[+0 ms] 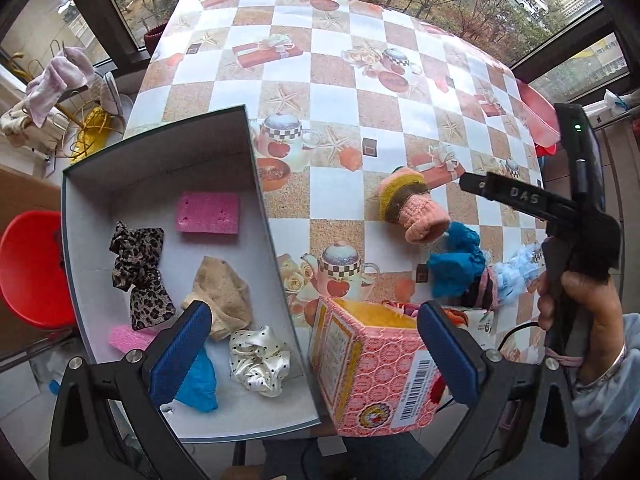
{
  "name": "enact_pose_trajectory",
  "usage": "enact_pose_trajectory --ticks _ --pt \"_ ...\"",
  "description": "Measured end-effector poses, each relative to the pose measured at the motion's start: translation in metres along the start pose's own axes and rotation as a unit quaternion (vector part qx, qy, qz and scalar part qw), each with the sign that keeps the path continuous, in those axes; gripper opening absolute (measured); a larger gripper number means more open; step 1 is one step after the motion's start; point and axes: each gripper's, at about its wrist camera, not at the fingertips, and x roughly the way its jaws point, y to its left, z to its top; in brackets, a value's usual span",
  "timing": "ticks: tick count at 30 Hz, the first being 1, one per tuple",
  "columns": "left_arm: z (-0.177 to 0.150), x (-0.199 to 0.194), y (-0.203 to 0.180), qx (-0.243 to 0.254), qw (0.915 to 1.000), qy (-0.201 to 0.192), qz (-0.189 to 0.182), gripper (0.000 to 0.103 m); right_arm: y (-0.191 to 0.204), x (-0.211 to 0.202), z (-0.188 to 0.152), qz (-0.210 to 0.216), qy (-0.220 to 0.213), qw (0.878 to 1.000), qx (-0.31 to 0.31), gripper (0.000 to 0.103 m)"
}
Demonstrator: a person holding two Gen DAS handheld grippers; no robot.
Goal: Organize soft objects
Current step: 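Move both tools back toward the remaining soft items, then grasp the striped knit sock with the left tool while the right tool grasps the light blue fluffy item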
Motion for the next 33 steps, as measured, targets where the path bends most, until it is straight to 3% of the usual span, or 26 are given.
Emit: enact_pose_trajectory --ticks 3,7,9,14,17,21,24,33 --pt "0.013 0.004 -0.022 0.007 1.0 0.003 0.001 0.103 -0.03 -0.022 0.001 0.018 -0.015 0.999 0.031 0.103" --pt "0.033 0.017 -0.055 0.009 0.9998 0.02 -0.003 0.103 -0.091 -0.028 -0.023 0.016 0.004 0.995 0.099 0.103" --pt "0.043 0.029 -0.072 0.01 0.9994 0.033 -0.005 0.103 -0.13 -0.02 -0.034 0.017 0.023 0.986 0.165 0.103" --pt "0.067 0.079 -0.102 -0.012 0.9964 0.084 0.001 0.103 -0.209 0.005 -0.084 0.037 0.078 0.946 0.314 0.103" --pt "0.078 0.106 -0.114 -0.025 0.9945 0.099 0.025 0.103 -0.224 0.017 -0.099 0.052 0.088 0.932 0.347 0.103" --pt "0.088 0.136 -0.115 -0.053 0.9908 0.114 0.051 0.103 -0.219 0.031 -0.096 0.073 0.095 0.926 0.358 0.103" --pt "0.093 0.156 -0.111 -0.065 0.9874 0.127 0.069 0.103 -0.21 0.043 -0.088 0.08 0.1 0.927 0.352 0.103" --pt "0.092 0.187 -0.096 -0.105 0.9788 0.156 0.081 0.103 -0.181 0.058 -0.076 0.057 0.119 0.952 0.277 0.103"
